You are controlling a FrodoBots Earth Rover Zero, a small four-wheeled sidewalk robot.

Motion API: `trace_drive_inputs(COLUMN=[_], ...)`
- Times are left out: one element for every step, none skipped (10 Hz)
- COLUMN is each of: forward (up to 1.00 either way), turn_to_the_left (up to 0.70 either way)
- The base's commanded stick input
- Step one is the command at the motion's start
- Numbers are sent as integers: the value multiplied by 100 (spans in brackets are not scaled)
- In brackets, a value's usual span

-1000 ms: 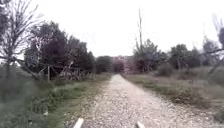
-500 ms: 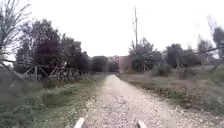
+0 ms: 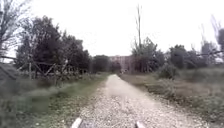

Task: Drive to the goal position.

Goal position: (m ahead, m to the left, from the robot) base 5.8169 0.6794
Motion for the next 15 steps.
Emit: trace_drive_inputs(forward=[70, 70, 70, 70, 70, 70, 70, 70, 70, 70, 70, 70, 70, 70, 70], turn_to_the_left=[0, 0, 0, 0, 0, 0, 0, 0, 0, -4, -29, -22, -11, -3, 0])
